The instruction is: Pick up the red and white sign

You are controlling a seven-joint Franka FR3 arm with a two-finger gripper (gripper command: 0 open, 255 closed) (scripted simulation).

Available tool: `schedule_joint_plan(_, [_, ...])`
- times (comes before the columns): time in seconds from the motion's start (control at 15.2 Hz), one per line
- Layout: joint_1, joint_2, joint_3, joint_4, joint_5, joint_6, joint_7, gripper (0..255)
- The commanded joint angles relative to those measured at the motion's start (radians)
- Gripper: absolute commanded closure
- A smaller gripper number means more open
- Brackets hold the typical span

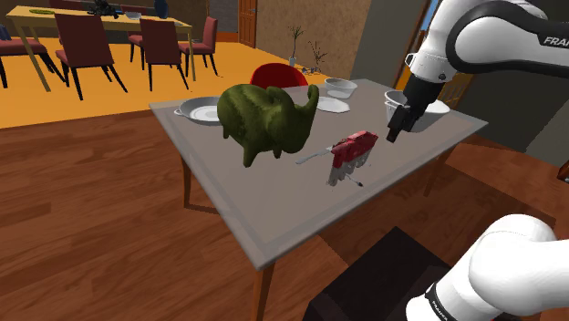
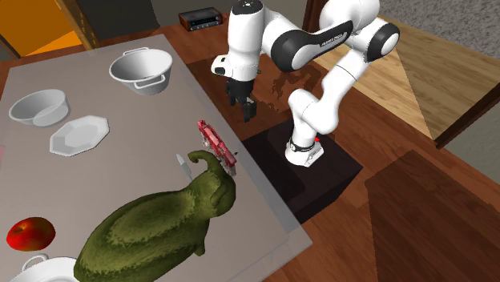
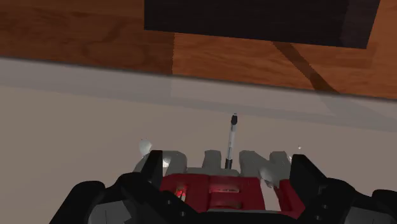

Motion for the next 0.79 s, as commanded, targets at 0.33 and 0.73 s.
schedule_joint_plan(0.33, [0.221,0.162,-0.241,0.084,-0.095,0.071,-0.735,0])
schedule_joint_plan(0.73, [0.451,0.348,-0.419,0.198,-0.108,0.117,-1.468,0])
